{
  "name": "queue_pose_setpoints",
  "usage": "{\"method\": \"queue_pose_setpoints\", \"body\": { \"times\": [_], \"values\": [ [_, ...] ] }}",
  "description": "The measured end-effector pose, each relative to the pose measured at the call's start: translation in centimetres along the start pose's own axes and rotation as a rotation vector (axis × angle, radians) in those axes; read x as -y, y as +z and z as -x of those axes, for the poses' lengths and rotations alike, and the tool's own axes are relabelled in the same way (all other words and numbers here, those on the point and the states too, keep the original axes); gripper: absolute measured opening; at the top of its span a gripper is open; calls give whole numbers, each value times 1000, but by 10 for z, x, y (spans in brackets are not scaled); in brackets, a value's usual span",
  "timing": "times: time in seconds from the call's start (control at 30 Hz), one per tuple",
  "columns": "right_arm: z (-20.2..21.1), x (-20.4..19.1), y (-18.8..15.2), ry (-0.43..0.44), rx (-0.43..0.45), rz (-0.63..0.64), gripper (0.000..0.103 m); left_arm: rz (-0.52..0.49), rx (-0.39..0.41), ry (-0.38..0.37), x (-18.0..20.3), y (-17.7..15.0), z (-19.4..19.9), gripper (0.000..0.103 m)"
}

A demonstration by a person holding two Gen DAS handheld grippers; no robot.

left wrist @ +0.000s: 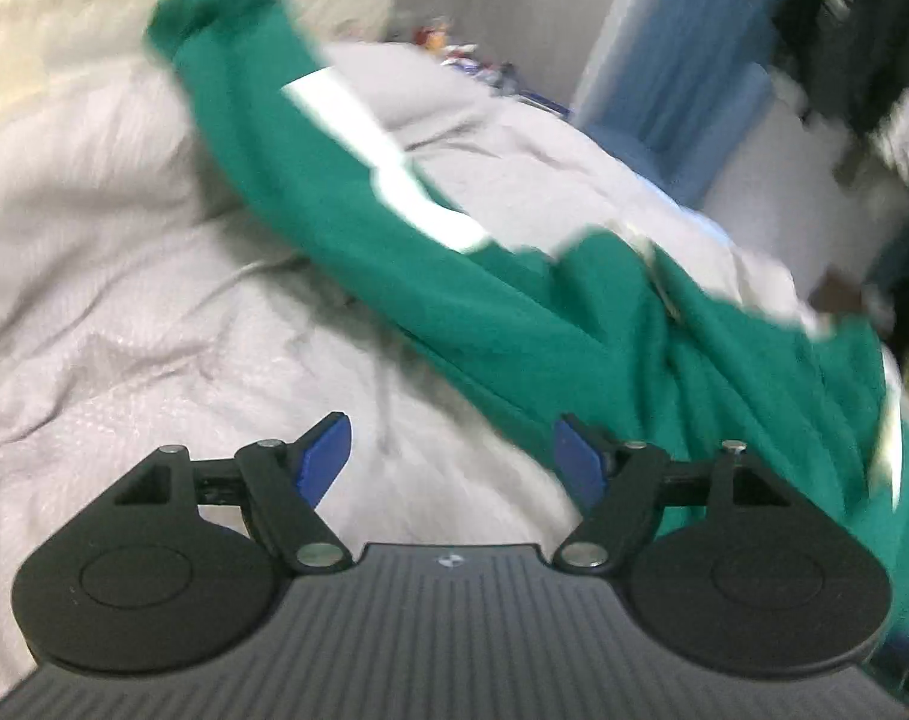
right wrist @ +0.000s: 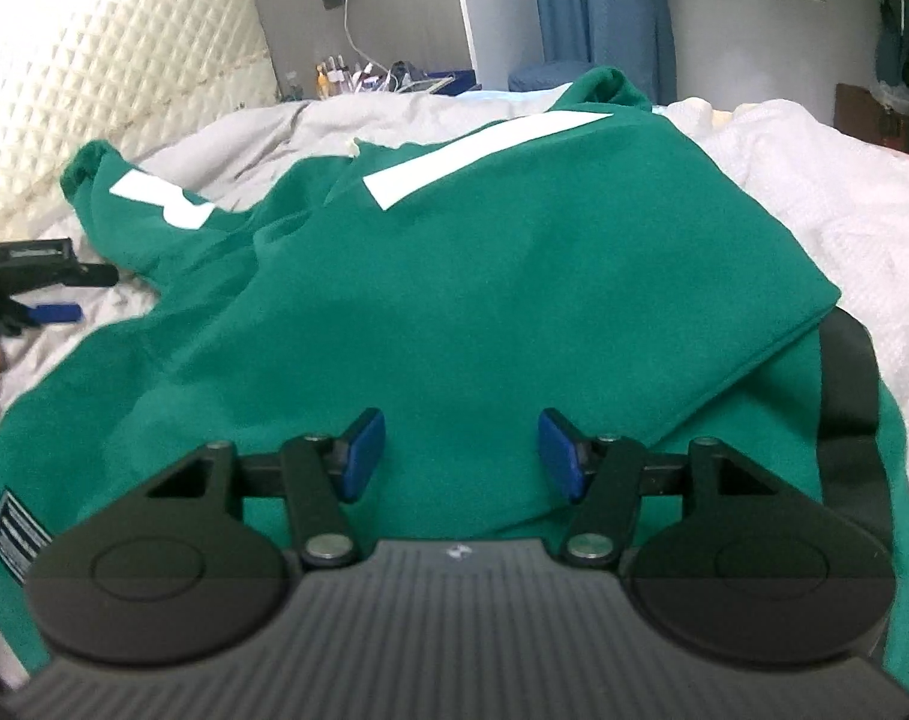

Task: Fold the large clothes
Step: 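Grasp the other striped sleeve cuff with the left gripper and lift it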

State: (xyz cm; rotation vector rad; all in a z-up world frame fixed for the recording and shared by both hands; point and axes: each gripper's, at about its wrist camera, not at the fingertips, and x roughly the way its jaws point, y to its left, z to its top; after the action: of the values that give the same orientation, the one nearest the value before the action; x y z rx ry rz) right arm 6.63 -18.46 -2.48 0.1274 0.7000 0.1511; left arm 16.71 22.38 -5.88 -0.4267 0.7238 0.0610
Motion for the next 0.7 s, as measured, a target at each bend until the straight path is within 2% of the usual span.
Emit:
{"method": "queue_pose_setpoints", "body": {
  "times": [0.13,0.23,0.3,0.33,0.4,0.57,0.6,0.7],
  "values": [
    [-4,-2,5,-8,17,8,59,234,56,-90,-57,29,-29,81],
    [-13,-2,10,6,-3,-22,59,402,142,-185,-91,46,-52,81],
    [-19,0,15,46,-13,-70,59,481,184,-203,-104,55,-65,81],
    [-21,-1,16,37,-6,-70,59,515,203,-215,-111,61,-75,80],
    [-27,-5,17,8,-3,-33,59,540,228,-226,-121,73,-90,80],
    [-39,-5,22,-6,-16,-47,61,535,311,-122,-139,111,-117,79],
    [-41,-7,22,-12,-19,-34,61,514,318,-83,-143,124,-123,79],
    [-41,-9,21,-18,-11,-13,61,507,286,-61,-149,152,-140,79]
  ]
}}
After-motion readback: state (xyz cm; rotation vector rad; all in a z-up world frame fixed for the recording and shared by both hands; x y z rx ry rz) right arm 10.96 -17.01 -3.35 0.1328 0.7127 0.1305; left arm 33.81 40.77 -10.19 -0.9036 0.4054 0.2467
